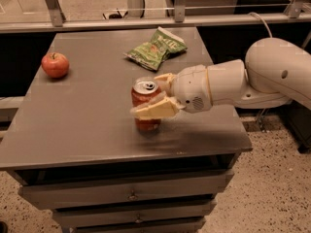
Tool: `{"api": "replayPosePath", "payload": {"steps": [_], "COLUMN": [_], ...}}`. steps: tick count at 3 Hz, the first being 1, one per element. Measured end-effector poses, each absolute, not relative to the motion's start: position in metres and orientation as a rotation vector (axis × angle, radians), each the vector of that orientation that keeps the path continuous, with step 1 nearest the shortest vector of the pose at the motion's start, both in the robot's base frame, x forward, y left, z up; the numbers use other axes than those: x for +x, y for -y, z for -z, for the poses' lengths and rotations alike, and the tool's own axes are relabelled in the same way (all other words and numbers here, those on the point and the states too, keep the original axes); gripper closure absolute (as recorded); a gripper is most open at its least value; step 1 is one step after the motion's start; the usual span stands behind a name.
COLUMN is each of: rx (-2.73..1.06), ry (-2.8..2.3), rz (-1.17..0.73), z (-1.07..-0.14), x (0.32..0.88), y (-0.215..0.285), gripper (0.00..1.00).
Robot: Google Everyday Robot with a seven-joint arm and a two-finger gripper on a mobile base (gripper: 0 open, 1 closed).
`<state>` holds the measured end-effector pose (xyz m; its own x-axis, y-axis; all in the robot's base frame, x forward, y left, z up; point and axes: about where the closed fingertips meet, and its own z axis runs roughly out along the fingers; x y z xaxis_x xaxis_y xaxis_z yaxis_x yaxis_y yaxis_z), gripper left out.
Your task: Pick coke can
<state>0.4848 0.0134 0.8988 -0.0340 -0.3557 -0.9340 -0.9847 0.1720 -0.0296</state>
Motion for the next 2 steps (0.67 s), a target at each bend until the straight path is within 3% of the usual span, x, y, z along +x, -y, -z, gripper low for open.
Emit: {"api": "replayPosePath", "payload": {"steps": [1, 2], "rx": [-1.306, -1.312], "ry": [-1.504, -1.508], "rz": [-0.844, -0.851], "z": [-0.9382, -0.9341], "x": [0.5027, 0.4998], "y": [0.0029, -0.0008], "gripper": [1.0, 1.0]}}
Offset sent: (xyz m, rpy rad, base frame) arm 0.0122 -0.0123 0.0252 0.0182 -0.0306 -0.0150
